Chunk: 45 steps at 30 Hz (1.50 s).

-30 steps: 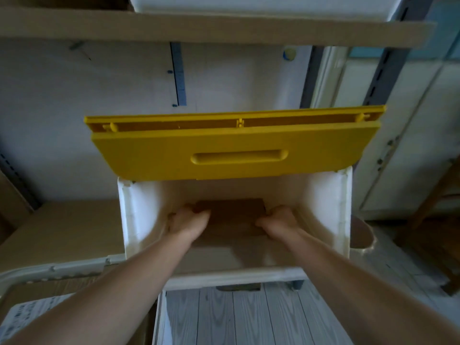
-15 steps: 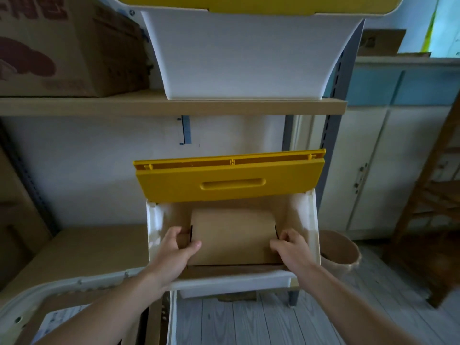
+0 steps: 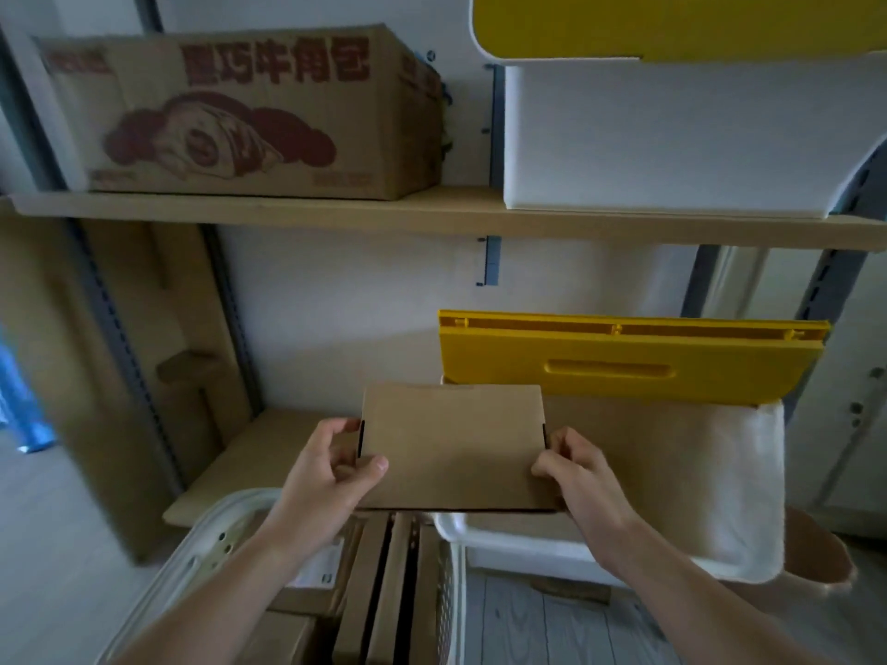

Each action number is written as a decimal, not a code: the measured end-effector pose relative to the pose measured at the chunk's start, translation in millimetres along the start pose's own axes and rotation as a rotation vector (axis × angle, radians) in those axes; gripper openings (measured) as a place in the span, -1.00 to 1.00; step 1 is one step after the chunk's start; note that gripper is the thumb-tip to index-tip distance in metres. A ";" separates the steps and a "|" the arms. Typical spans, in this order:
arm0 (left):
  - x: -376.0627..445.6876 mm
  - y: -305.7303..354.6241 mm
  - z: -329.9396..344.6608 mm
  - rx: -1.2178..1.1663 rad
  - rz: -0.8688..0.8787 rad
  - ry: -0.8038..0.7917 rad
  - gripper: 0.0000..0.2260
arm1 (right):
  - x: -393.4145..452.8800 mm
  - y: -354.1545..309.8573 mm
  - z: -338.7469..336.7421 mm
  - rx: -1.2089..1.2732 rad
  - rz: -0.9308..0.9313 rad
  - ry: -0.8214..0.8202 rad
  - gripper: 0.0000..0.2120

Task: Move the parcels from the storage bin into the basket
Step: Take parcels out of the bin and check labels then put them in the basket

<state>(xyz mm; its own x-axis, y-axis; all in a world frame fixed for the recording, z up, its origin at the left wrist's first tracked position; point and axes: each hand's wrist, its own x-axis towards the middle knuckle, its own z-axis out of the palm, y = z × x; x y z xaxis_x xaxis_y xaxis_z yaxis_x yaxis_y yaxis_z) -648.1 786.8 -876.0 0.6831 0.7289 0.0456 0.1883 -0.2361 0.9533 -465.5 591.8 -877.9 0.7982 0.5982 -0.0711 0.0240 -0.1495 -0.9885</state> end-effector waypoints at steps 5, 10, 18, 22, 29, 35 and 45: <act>2.8 -8.6 -29.6 -0.047 -0.021 0.097 -0.71 | 7.3 -11.1 42.4 -0.028 -0.128 -0.044 -0.76; 4.6 -23.2 -59.6 -0.058 -0.028 0.260 -0.72 | 12.6 -13.9 81.2 -0.021 -0.246 -0.122 -0.72; 8.9 -49.5 -89.0 0.042 -0.018 0.401 -0.61 | 26.4 -19.1 125.1 0.075 -0.179 -0.223 -0.81; 11.8 -54.1 -91.0 0.116 -0.029 0.358 -0.49 | 31.8 -18.3 137.0 0.242 -0.086 -0.236 -0.89; 10.5 -34.7 -57.1 -0.124 -0.130 0.160 -0.41 | 18.2 -32.5 159.9 0.669 0.149 -0.562 -0.47; 4.7 -28.4 -46.6 -0.418 -0.090 -0.020 -0.50 | 15.5 -14.7 179.3 0.348 -0.103 -0.737 -0.55; -0.1 -24.5 -60.3 -0.698 -0.067 -0.246 -0.22 | 33.5 0.2 181.4 0.191 -0.165 -0.393 -0.30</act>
<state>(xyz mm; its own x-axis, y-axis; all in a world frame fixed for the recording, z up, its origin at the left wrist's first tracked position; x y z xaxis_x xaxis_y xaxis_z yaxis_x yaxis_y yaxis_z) -695.3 831.3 -881.4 0.8397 0.5429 -0.0096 -0.2009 0.3271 0.9234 -547.9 754.6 -904.7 0.5040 0.8600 0.0800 -0.0095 0.0982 -0.9951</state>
